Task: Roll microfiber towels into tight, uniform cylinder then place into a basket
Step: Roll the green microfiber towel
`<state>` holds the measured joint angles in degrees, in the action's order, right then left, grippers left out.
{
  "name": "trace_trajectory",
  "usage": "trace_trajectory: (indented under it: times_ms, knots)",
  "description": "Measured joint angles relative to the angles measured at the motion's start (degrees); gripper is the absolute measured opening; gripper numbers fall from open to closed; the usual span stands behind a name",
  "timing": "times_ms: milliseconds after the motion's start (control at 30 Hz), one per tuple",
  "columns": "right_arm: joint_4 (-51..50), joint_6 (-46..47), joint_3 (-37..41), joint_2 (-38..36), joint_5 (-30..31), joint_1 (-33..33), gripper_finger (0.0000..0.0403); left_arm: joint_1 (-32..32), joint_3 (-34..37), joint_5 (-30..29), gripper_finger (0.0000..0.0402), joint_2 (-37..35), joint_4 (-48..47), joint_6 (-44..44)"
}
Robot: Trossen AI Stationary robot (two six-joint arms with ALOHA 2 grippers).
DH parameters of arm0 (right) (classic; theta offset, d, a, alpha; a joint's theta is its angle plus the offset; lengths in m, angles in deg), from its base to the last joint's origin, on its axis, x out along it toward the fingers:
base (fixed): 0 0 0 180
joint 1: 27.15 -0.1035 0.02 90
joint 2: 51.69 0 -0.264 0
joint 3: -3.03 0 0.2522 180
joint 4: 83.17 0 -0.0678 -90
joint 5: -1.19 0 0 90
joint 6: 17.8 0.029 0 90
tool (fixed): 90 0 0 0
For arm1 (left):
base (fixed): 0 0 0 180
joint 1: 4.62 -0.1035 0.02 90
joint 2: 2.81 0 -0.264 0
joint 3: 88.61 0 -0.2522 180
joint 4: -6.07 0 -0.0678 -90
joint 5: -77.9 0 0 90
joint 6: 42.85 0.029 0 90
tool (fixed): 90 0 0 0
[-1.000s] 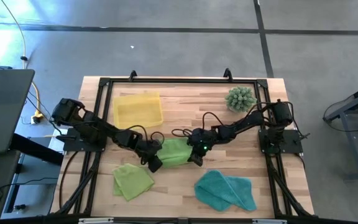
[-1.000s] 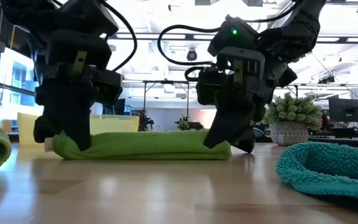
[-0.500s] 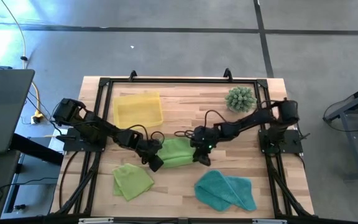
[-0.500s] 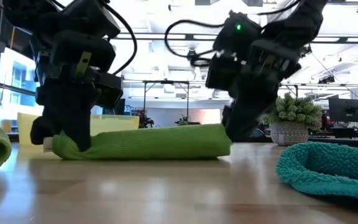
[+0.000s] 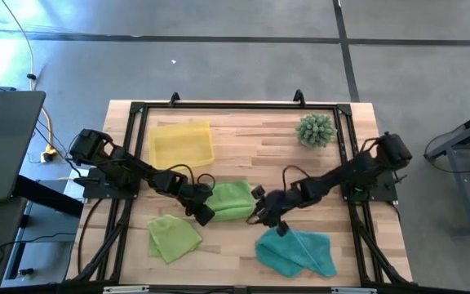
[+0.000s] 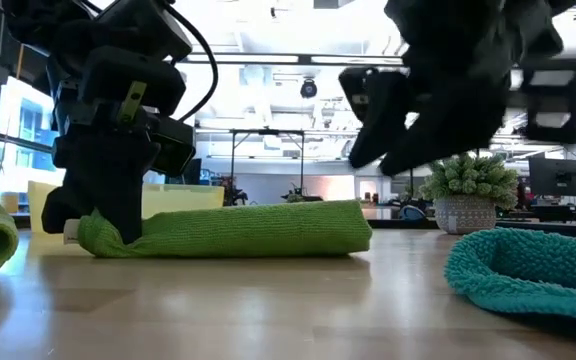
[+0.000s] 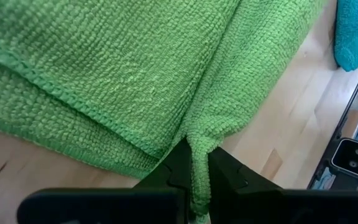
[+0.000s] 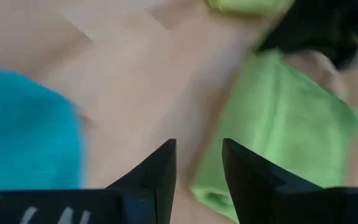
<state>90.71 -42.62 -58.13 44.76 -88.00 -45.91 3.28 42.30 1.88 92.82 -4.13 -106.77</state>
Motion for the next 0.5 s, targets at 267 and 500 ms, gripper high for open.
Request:
trace_trajectory:
  times_ms: [267, 500]
  knots:
    - [5.3, 0.3, 0.0, 5.8, 7.1, -0.8, 0.0123, 0.0, 0.0, 0.0, 0.0016, 0.0, 0.0, 0.0]
    - [4.6, 0.3, -0.1, 6.8, 7.1, 0.5, 0.0123, 0.0, 0.0, 0.0, 0.0016, 0.0, 0.0, -0.1]
